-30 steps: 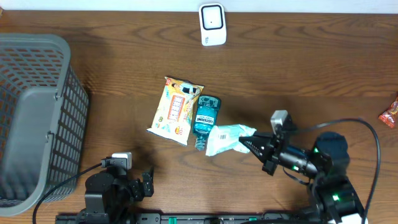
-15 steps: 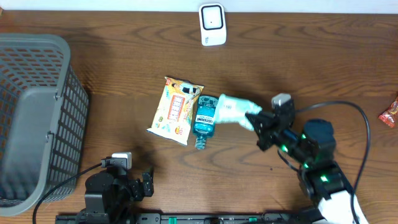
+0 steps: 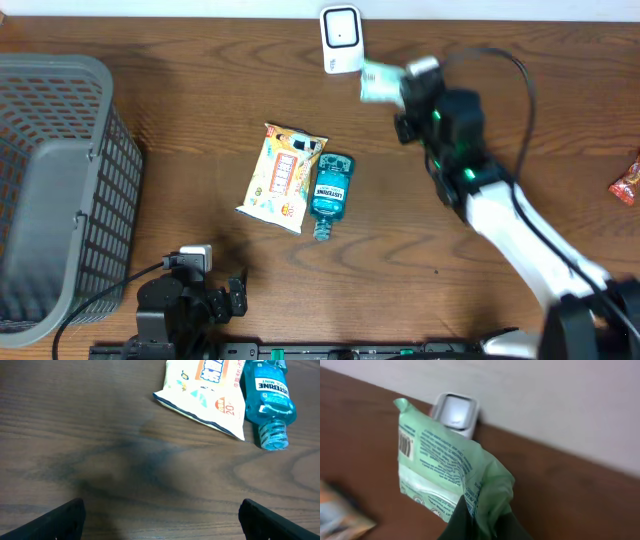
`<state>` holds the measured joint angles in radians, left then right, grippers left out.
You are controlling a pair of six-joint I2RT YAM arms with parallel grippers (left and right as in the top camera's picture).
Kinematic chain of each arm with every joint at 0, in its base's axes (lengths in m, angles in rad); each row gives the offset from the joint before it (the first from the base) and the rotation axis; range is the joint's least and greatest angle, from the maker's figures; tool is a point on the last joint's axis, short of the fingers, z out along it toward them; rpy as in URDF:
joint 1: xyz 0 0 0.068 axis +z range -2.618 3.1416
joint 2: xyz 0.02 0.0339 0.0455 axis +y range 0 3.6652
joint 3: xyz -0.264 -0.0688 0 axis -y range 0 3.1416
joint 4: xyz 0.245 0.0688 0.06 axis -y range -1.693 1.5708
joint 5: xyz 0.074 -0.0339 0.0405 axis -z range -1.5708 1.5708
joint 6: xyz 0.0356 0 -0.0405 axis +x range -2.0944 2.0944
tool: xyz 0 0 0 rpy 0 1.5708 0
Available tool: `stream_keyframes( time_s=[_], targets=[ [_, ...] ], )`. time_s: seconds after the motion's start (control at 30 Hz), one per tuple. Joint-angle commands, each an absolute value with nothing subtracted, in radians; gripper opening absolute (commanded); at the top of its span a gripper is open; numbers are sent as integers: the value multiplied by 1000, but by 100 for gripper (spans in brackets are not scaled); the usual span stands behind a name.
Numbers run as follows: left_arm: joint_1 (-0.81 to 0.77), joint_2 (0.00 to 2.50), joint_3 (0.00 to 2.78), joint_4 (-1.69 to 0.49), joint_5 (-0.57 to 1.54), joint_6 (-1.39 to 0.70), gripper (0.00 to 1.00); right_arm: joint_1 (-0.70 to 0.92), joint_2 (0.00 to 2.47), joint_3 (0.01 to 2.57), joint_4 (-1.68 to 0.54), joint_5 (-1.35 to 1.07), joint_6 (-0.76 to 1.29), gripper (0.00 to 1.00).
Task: Scan the item barcode
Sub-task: 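Lift the green packet and carry it up to the scanner, then hold the green packet against the scanner window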
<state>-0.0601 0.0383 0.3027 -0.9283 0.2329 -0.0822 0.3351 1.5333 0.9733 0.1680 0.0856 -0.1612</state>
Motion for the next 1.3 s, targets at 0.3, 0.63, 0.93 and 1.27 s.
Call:
stream_keyframes(
  time_s=[0.3,0.63,0.93,1.27],
  targets=[
    [-62,37,292,-958,231,-88,98,399,1964,1494,168,440,-693,1],
    [-62,37,292,-958,231,-88,98,454,2235,1793,230,594,-1100,1],
    [-62,37,292,-958,231,-88,98,500,2432,1834,447,721,-1524,1],
    [-62,37,292,-958,231,-88,98,539,2441,1833,425,699,-1509,1]
  ],
)
